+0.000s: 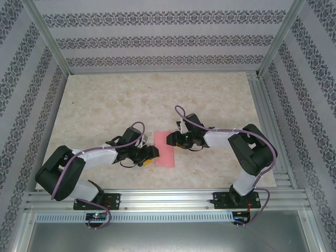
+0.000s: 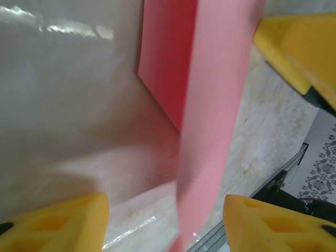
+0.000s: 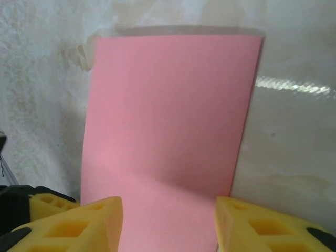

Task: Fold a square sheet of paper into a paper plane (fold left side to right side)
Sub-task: Third fold the triangle at the center of the table.

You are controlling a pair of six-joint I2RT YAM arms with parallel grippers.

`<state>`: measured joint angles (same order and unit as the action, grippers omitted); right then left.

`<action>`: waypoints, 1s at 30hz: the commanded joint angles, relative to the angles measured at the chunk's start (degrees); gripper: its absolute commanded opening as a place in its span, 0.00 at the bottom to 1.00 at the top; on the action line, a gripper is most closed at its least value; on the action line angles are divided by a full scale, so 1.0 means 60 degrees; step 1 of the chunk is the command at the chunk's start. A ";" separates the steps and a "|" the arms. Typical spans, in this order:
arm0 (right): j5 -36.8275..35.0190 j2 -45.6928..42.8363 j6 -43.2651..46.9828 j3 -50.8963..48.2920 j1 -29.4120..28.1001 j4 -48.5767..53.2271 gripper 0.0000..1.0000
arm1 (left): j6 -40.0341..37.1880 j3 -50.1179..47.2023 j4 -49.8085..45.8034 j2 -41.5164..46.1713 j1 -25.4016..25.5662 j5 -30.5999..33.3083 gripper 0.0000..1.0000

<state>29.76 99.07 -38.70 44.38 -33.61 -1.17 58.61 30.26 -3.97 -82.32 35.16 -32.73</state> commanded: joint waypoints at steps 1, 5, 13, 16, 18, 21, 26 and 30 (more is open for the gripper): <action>-0.0232 0.0144 0.0224 0.0192 0.0075 0.0290 0.50 | 0.0401 0.0040 0.0773 -0.0249 0.0284 -0.0047 0.58; -0.0278 0.0173 0.0324 0.0243 0.0070 0.0464 0.50 | 0.0539 0.0119 0.0997 -0.0401 0.0486 -0.0011 0.49; -0.0433 0.0247 0.0548 0.0300 0.0069 0.0692 0.50 | 0.0528 0.0336 0.0874 -0.0458 0.0740 0.0064 0.29; -0.0479 0.0207 0.0641 0.0334 0.0075 0.0709 0.50 | 0.0502 0.0312 0.0685 -0.0321 0.0758 0.0173 0.23; -0.0560 0.0174 0.0759 0.0382 0.0077 0.0801 0.50 | 0.0475 0.0304 0.0537 -0.0242 0.0761 0.0225 0.20; -0.0674 0.0230 0.0931 0.0512 0.0080 0.1023 0.51 | 0.0447 0.0277 0.0349 -0.0084 0.0779 0.0291 0.18; -0.0785 0.0400 0.1086 0.0599 0.0079 0.1116 0.51 | 0.0441 0.0202 0.0155 0.0141 0.0791 0.0343 0.14; -0.0850 0.0561 0.1240 0.0781 0.0079 0.1254 0.51 | 0.0485 0.0171 0.0193 0.0179 0.0820 0.0315 0.10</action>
<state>28.16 100.03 -33.87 47.72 -33.63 5.19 61.67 31.07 -1.56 -82.37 39.16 -31.33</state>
